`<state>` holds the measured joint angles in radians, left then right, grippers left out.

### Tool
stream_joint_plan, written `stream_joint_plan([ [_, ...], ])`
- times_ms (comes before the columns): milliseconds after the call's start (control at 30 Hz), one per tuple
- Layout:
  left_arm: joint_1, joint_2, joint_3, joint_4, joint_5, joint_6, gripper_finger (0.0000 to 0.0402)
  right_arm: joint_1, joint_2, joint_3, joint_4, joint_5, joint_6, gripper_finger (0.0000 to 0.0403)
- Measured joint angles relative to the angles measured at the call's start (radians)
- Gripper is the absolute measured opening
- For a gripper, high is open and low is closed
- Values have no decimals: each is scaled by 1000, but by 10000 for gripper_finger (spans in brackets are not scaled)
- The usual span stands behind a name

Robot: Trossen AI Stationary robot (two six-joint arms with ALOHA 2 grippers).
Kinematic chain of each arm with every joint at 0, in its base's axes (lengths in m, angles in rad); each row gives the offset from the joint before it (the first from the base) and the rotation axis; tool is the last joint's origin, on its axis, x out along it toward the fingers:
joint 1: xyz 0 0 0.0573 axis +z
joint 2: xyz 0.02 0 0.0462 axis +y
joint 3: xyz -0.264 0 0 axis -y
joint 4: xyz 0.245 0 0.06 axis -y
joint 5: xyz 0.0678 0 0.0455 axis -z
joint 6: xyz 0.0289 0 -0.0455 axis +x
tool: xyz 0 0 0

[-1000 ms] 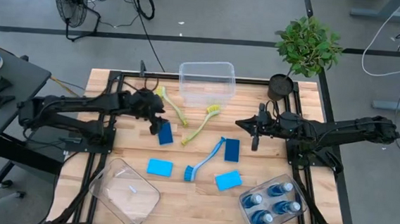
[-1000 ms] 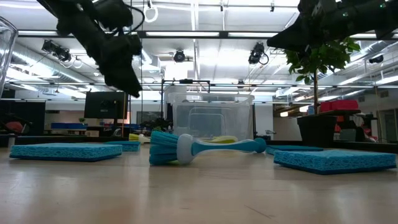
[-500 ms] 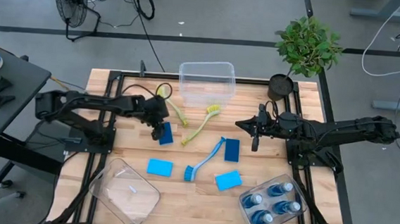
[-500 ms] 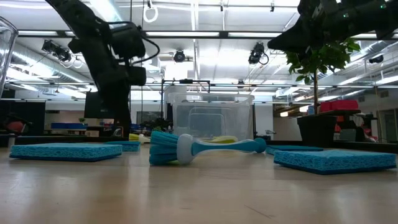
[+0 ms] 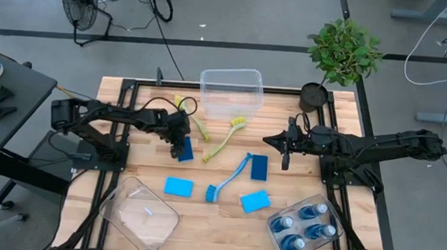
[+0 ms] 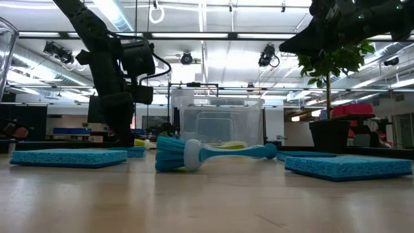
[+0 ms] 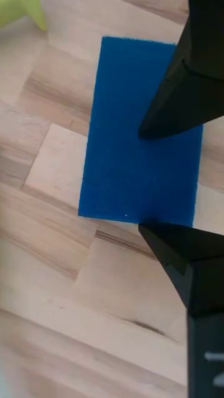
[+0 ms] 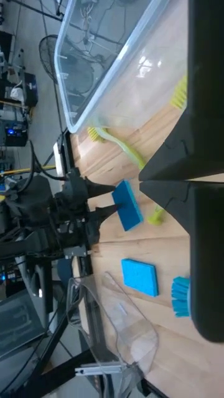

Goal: Pick & Place Kitchen Sink Supplies
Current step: Put the blue sponge into the bottom left transparent bin

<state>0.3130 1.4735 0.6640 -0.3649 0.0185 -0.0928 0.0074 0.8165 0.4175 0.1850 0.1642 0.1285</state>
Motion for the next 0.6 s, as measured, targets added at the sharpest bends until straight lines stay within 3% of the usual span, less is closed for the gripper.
stream_joint_plan([
  [233,0,5,0,-2,4,-5,222,0,0,0,-33,0,-2,4],
  [600,0,5,0,-5,0,-8,106,0,0,0,-36,0,-6,4],
])
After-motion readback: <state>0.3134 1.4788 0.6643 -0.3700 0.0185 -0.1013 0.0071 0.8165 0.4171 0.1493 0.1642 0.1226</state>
